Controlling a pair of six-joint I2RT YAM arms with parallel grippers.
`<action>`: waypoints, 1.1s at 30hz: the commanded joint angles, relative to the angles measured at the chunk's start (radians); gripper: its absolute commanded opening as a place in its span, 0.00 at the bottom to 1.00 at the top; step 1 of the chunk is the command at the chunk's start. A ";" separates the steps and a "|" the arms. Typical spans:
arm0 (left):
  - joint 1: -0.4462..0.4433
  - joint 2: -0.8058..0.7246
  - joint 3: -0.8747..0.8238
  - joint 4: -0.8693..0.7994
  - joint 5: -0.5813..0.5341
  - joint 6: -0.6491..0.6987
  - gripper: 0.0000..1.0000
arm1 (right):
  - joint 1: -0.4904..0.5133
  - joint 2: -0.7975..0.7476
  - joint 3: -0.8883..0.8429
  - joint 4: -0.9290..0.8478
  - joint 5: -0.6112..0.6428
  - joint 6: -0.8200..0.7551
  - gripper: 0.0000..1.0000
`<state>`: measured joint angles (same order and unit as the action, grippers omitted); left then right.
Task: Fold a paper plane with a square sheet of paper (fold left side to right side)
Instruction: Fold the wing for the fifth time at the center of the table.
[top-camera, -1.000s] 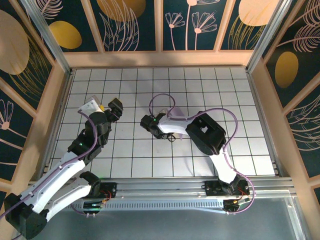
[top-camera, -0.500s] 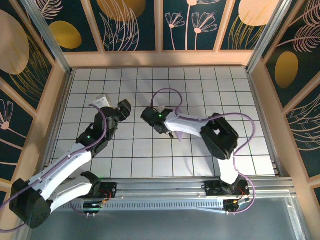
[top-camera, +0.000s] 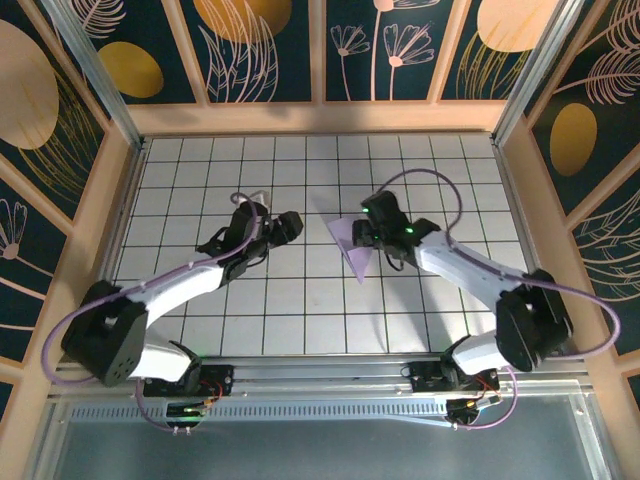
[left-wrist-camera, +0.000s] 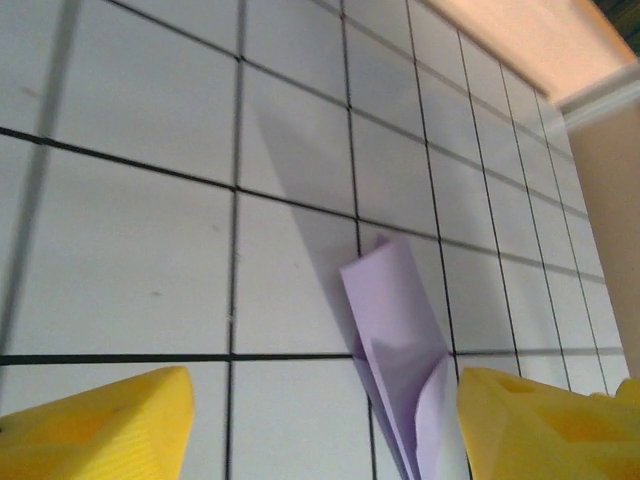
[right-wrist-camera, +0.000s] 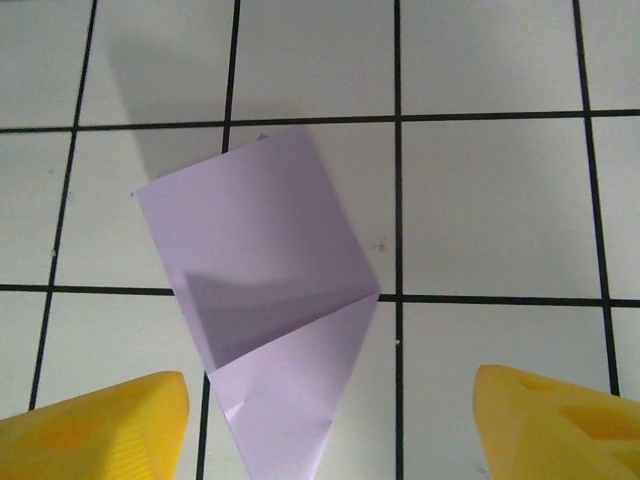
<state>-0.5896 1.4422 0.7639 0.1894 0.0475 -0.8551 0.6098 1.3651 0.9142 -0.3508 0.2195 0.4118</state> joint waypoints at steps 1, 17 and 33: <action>-0.007 0.117 0.060 0.105 0.212 -0.071 0.65 | -0.057 -0.145 -0.107 0.201 -0.151 0.058 0.82; -0.038 0.542 0.296 0.135 0.383 -0.113 0.62 | -0.390 -0.513 -0.403 0.414 -0.457 0.202 0.95; -0.038 0.690 0.425 0.128 0.372 -0.078 0.25 | -0.423 -0.608 -0.434 0.349 -0.492 0.193 0.94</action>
<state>-0.6231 2.1025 1.1625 0.3183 0.4324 -0.9596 0.1959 0.7704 0.4953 0.0170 -0.2420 0.6094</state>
